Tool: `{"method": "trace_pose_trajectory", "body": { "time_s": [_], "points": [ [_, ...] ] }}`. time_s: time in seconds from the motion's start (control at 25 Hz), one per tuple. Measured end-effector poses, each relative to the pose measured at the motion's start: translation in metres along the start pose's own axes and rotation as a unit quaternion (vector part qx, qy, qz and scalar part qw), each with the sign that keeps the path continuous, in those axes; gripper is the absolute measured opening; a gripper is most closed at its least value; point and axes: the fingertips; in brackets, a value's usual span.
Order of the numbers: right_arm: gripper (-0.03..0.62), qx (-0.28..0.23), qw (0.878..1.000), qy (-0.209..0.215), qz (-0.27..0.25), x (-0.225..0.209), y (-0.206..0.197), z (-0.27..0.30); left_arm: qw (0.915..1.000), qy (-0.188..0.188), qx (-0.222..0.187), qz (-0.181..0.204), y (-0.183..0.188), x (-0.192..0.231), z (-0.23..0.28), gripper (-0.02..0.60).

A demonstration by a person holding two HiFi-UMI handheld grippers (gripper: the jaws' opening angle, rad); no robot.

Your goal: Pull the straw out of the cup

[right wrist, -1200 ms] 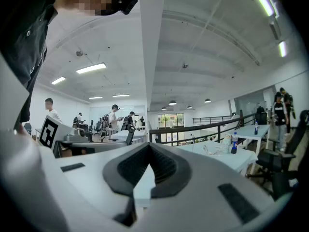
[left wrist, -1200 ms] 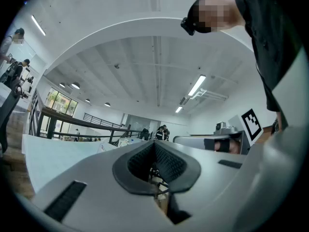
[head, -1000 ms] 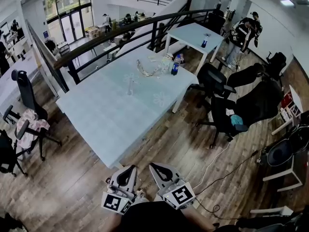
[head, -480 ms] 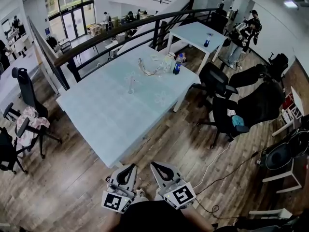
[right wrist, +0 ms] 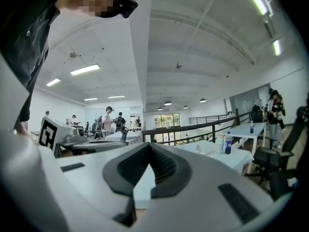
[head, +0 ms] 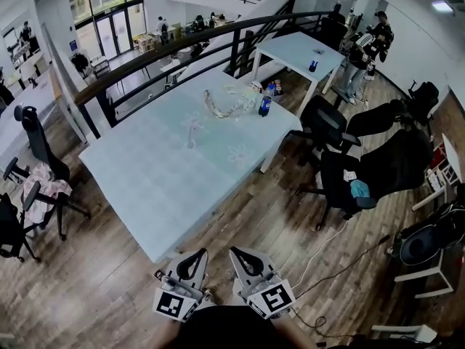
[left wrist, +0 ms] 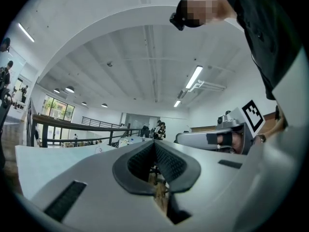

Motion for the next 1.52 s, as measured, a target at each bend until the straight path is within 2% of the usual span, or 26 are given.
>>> {"method": "trace_pose_trajectory", "body": {
  "time_s": [0.28,0.52,0.76,0.96,1.2,1.52],
  "points": [
    [0.009,-0.003,0.999,0.034,-0.002,-0.085,0.006,0.008,0.9999,0.011,-0.002,0.014,-0.001,-0.015,0.088,0.012],
    [0.009,-0.005,0.998,0.065,-0.017,-0.16,0.018,0.016,0.9985,0.049,-0.015,0.02,0.003,-0.023,0.153,0.012],
    [0.009,-0.013,0.996,0.089,-0.016,-0.21,0.022,0.019,0.9961,0.084,-0.015,0.024,-0.004,-0.027,0.194,0.012],
    [0.009,-0.005,0.994,0.106,-0.003,-0.235,0.01,0.023,0.9938,0.106,-0.007,0.031,-0.011,-0.029,0.212,0.012],
    [0.009,-0.004,0.991,0.132,0.009,-0.238,0.006,0.034,0.9894,0.143,0.002,0.028,-0.019,-0.015,0.216,0.012],
    [0.009,0.005,0.991,0.133,0.018,-0.257,0.006,0.061,0.9848,0.171,-0.007,0.031,-0.021,0.021,0.234,0.012]
  ]
}}
Point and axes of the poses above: the fingertips, and each gripper's own axes: z forward along the fingers, x to its left, y out of its top, and after that the axes turned 5 degrees about y, right-handed
